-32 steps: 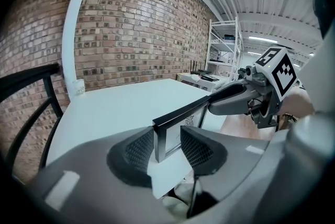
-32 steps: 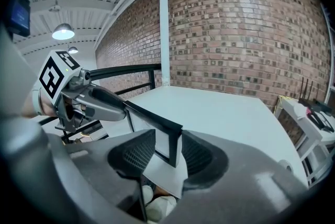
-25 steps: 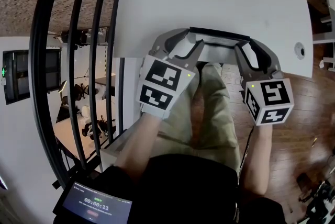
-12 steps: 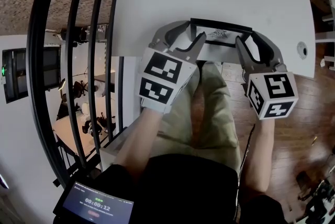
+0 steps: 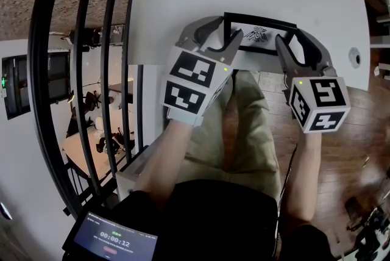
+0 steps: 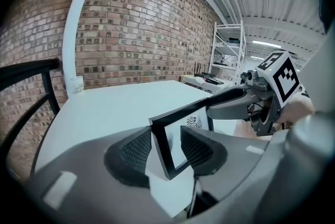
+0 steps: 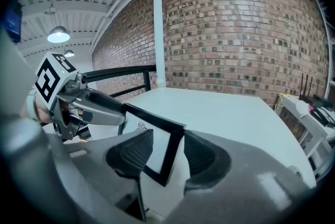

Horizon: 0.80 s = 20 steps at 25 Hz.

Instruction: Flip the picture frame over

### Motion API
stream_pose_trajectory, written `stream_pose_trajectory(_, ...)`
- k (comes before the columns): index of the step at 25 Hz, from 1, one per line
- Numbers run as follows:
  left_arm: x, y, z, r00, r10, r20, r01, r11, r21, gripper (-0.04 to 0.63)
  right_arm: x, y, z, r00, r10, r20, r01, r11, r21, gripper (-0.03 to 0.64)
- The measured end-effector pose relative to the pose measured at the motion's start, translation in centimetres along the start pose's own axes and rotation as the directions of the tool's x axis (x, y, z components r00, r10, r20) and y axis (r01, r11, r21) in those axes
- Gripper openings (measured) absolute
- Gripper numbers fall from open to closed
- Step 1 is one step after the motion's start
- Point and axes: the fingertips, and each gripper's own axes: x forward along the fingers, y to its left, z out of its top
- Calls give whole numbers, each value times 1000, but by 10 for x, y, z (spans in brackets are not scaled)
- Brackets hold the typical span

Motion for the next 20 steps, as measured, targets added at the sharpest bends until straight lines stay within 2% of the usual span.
stream_pose_trajectory(20,19,5,-10,1000,-16,-26,15,999,-38,183,21,-5,-10,999,2,-32,-2,1000,5,181)
